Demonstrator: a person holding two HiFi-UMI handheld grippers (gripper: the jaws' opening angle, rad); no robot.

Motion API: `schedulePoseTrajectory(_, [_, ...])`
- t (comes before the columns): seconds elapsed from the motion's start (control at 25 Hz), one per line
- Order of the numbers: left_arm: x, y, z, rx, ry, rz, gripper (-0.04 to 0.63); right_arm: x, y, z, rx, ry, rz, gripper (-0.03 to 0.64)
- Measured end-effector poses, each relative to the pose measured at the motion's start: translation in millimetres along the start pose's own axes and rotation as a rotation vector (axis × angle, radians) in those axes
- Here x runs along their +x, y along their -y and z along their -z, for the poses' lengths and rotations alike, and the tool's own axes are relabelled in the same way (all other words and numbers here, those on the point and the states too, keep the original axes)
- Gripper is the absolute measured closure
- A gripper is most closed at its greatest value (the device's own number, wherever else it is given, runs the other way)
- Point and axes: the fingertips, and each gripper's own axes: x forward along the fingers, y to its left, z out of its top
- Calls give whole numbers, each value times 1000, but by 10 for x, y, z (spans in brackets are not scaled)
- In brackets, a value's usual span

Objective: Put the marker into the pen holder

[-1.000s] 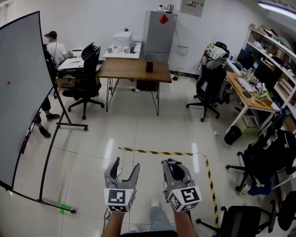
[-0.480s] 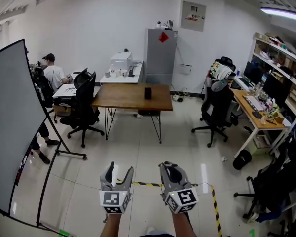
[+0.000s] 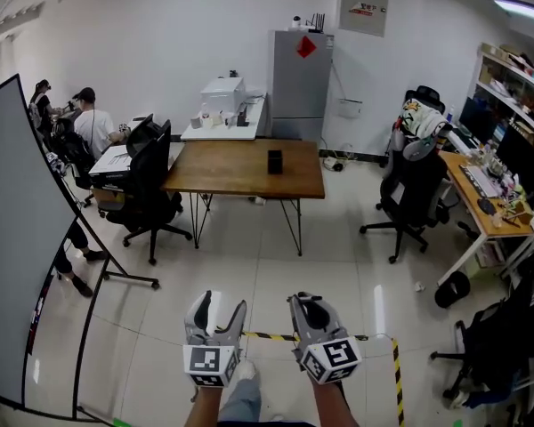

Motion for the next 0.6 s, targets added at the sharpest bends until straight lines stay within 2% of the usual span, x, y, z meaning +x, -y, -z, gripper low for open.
schedulePoseTrajectory(0.16, [643,-294,72,-11,9,35,281,593,219,112,-23,-23,19,569])
schedulePoseTrajectory(0.28, [1120,-590,77,-7,5,45,281,1101,386,43,-44,-26,26,569])
schedulePoseTrajectory(0.48, [1871,-1045,-240,-6,57,111,282,1933,557,-207,-67,1,38,569])
schedulePoseTrajectory(0.6, [2299,-1320,-303,-30,80,128,299,2279,665,-184,-76,-10,50,569])
